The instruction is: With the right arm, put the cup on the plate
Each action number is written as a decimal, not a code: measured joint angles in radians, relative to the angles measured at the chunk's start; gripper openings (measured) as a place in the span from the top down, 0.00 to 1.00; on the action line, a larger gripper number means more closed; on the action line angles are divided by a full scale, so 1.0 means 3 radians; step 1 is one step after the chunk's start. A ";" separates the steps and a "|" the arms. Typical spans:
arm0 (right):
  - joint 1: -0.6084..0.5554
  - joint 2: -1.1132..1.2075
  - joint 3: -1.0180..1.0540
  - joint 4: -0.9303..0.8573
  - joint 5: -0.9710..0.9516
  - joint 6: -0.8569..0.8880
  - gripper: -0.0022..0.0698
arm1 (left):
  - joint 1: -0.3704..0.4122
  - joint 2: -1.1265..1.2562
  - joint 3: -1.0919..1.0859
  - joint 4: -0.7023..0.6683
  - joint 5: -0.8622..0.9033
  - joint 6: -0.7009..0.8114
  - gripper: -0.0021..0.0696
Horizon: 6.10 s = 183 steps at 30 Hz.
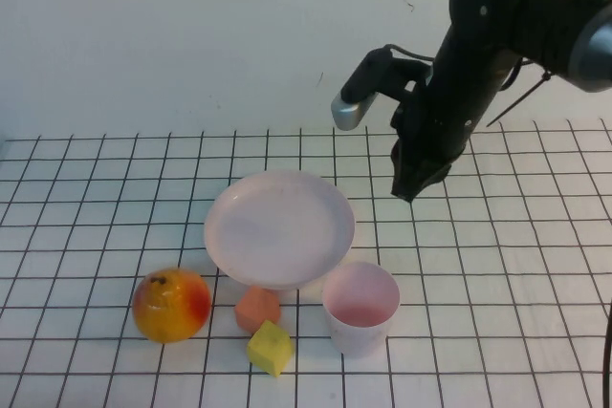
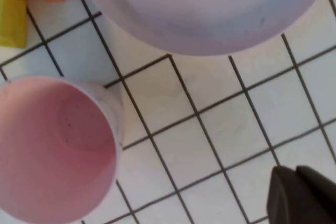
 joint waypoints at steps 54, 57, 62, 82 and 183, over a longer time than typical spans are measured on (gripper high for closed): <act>0.0510 0.0580 -0.0636 0.0398 -0.0684 -0.0488 0.93 | 0.0000 0.0000 0.0000 0.0000 0.0000 0.0027 0.97; 0.0510 0.0733 -0.0734 0.0265 -0.0713 -0.0450 0.93 | 0.0000 0.0000 0.0000 0.0000 0.0000 0.0027 0.97; 0.0504 0.0875 -0.0744 0.0114 -0.0743 -0.0428 0.93 | 0.0000 0.0000 0.0000 0.0000 0.0000 0.0027 0.97; 0.0420 0.1012 -0.0757 0.0096 -0.1205 -0.0037 0.56 | 0.0000 0.0000 0.0000 0.0000 0.0000 0.0027 0.97; -0.1387 -0.6069 0.5360 -0.1381 -0.3023 0.2264 0.97 | 0.0000 0.0000 0.0000 0.0000 0.0000 0.0044 0.98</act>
